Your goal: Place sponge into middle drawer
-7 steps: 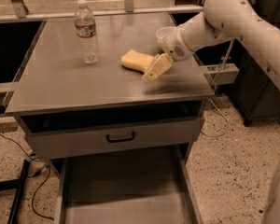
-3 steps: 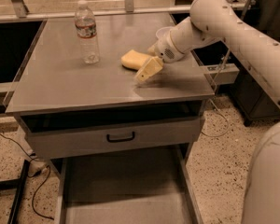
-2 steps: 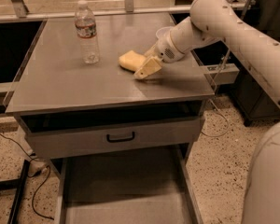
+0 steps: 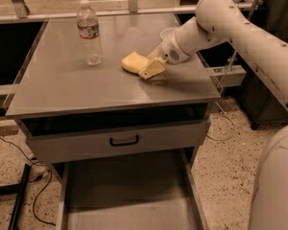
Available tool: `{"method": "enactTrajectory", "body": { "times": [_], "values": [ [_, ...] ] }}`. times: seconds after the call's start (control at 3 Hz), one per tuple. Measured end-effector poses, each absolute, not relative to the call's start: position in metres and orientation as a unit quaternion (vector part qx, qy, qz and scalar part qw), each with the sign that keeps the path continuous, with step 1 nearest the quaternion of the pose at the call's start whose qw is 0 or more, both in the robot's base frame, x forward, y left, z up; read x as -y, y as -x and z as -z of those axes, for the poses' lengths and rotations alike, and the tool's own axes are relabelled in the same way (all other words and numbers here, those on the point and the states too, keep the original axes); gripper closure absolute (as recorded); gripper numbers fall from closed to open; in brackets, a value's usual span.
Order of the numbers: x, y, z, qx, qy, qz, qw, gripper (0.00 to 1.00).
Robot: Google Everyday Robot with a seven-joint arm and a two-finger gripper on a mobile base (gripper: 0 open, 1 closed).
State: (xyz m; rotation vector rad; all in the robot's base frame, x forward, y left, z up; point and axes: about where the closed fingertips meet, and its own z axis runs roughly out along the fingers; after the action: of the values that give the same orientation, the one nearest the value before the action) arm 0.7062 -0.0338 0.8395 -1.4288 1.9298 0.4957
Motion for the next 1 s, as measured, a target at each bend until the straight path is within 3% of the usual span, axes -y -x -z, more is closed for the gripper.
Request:
{"method": "enactTrajectory", "body": {
  "times": [0.33, 1.0],
  "values": [
    [0.034, -0.706, -0.839, -0.741, 0.548, -0.19, 0.338, 1.0],
    [0.034, -0.676, -0.866, -0.716, 0.569, -0.188, 0.358, 1.0]
  ]
}}
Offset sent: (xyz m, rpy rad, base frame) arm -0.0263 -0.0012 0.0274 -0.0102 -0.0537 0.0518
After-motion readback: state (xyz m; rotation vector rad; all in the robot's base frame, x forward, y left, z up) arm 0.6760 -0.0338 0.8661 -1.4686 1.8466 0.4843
